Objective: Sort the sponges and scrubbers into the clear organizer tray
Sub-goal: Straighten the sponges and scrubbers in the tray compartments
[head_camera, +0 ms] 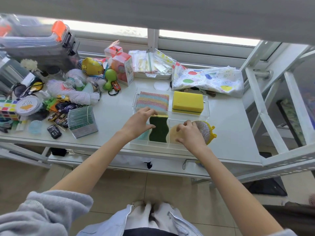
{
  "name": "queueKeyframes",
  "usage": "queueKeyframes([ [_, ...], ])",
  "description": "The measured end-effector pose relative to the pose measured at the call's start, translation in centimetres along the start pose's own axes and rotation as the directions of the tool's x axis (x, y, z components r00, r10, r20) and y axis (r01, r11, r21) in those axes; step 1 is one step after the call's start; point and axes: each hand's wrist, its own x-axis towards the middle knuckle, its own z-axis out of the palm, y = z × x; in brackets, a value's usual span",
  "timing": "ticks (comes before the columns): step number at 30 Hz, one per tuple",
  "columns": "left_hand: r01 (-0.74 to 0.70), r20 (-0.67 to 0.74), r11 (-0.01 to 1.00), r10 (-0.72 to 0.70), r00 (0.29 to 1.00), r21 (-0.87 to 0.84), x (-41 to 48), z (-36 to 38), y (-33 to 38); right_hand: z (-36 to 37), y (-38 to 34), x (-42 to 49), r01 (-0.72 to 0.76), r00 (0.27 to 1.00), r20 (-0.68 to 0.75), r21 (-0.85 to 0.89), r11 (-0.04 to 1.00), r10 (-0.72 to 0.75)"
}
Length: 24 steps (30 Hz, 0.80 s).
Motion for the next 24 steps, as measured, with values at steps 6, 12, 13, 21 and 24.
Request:
queueKeyframes([
  [6, -0.003, -0.040, 0.999, 0.005, 0.999, 0.053, 0.2, 0.9, 0.5, -0.3, 0.8, 0.3, 0.099, 0.995, 0.046, -0.133, 0.986, -0.094],
  [12, 0.004, -0.103, 0.997, 0.004, 0.995, 0.080, 0.0, 1.5, 0.8, 0.2, 0.1, 0.5, 0.084, 0.996, 0.033, -0.223, 0.971, -0.078],
  [13, -0.002, -0.105, 0.998, 0.009, 0.994, 0.067, 0.0, 1.6, 0.7, 0.2, 0.0, 0.6, 0.082, 0.997, 0.035, -0.225, 0.971, -0.076],
  [21, 0.074, -0.102, 0.995, -0.081, 0.991, -0.069, -1.9, 0.1, -1.9, -0.7, -0.1, 0.1, 0.111, 0.991, -0.056, -0.119, 0.987, -0.118],
  [24, 0.161, 0.047, 0.987, -0.161, 0.986, 0.002, -2.8, 0.2, -3.0, -1.9, -1.6, 0.5, 0.160, 0.982, -0.106, 0.049, 0.986, -0.154],
])
